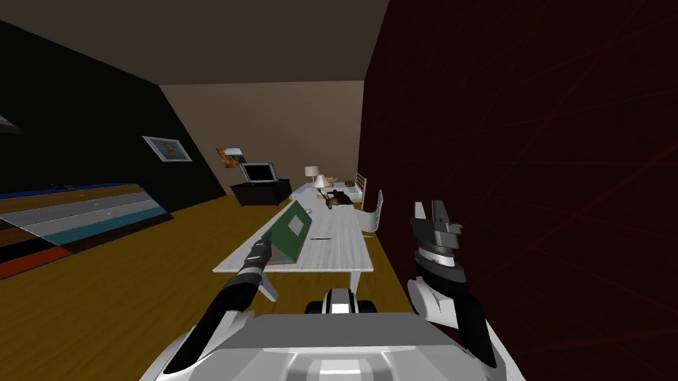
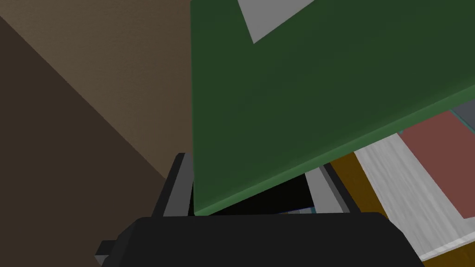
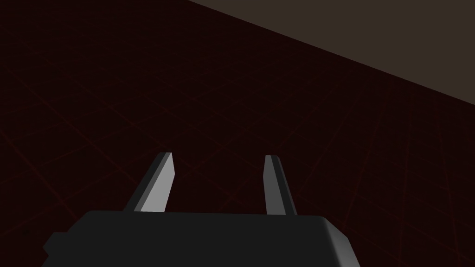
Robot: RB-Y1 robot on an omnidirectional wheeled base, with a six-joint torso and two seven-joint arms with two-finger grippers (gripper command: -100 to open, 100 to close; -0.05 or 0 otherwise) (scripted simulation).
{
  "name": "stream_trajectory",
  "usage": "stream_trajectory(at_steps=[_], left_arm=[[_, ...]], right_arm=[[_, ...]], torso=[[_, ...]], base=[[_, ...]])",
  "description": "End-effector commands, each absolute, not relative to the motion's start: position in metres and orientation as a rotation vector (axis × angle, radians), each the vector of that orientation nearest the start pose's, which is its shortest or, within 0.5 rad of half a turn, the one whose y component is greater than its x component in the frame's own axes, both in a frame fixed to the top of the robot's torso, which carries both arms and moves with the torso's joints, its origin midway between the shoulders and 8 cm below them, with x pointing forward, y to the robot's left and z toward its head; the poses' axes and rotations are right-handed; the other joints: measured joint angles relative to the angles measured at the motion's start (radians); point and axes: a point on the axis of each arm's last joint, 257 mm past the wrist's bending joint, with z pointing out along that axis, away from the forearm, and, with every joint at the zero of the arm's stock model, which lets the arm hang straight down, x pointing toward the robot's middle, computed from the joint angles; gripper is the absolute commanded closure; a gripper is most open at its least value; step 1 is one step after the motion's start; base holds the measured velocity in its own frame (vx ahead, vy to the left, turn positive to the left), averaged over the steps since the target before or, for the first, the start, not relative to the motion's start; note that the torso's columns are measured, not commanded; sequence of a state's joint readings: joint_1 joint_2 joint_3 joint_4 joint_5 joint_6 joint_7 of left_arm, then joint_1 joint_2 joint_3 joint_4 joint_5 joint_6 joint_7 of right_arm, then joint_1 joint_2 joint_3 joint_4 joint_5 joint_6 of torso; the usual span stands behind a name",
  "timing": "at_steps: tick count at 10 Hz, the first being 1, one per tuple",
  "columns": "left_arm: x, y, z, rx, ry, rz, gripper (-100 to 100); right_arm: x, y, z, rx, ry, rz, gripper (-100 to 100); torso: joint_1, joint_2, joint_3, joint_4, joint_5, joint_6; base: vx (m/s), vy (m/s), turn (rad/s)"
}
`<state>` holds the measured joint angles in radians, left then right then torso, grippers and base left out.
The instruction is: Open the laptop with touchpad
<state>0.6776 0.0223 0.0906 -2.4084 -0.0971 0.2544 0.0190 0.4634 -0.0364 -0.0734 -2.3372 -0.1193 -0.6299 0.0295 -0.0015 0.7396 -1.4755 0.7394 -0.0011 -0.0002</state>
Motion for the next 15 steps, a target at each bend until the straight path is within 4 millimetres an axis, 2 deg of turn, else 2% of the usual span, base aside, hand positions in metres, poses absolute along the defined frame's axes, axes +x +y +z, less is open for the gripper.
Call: stream_trajectory(at_steps=[1,9,10,11,13,14,15], left_arm=[[0.356,0.355,-0.156,-1.306,1.104,-0.861,100],[0.37,0.325,-0.19,-1.566,1.0,-1.092,100],[0.369,0.328,-0.189,-1.546,1.014,-1.07,100],[0.374,0.318,-0.205,-1.616,0.99,-1.135,100],[0.379,0.309,-0.219,-1.68,0.965,-1.196,100],[0.372,0.314,-0.209,-1.657,0.974,-1.172,-100],[0.368,0.315,-0.204,-1.658,0.971,-1.17,-100]], right_arm=[[0.301,-0.301,0.084,0.504,0.418,1.335,0],[0.301,-0.301,0.084,0.504,0.418,1.335,0],[0.301,-0.301,0.084,0.504,0.418,1.335,0],[0.301,-0.301,0.084,0.504,0.418,1.335,0],[0.301,-0.301,0.084,0.504,0.418,1.335,0],[0.301,-0.301,0.084,0.504,0.418,1.335,0],[0.301,-0.301,0.084,0.504,0.418,1.335,0]], torso=[[-0.004,0.001,0.001,0.001,-0.001,0.0],[0.0,-0.001,0.0,0.0,0.0,0.0],[0.0,0.0,0.0,0.0,0.0,0.0],[-0.002,0.001,0.0,0.0,-0.001,0.0],[0.004,-0.002,0.0,-0.002,0.002,0.0],[0.004,-0.002,-0.001,-0.001,0.002,-0.001],[0.0,-0.002,-0.001,-0.001,0.0,0.0]], base=[[-0.01,0.073,0.03],[-0.011,0.106,0.021],[-0.006,0.042,-0.003],[-0.014,0.072,0.061],[0.003,0.094,0.054],[0.013,0.034,-0.014],[0.026,0.001,-0.031]])
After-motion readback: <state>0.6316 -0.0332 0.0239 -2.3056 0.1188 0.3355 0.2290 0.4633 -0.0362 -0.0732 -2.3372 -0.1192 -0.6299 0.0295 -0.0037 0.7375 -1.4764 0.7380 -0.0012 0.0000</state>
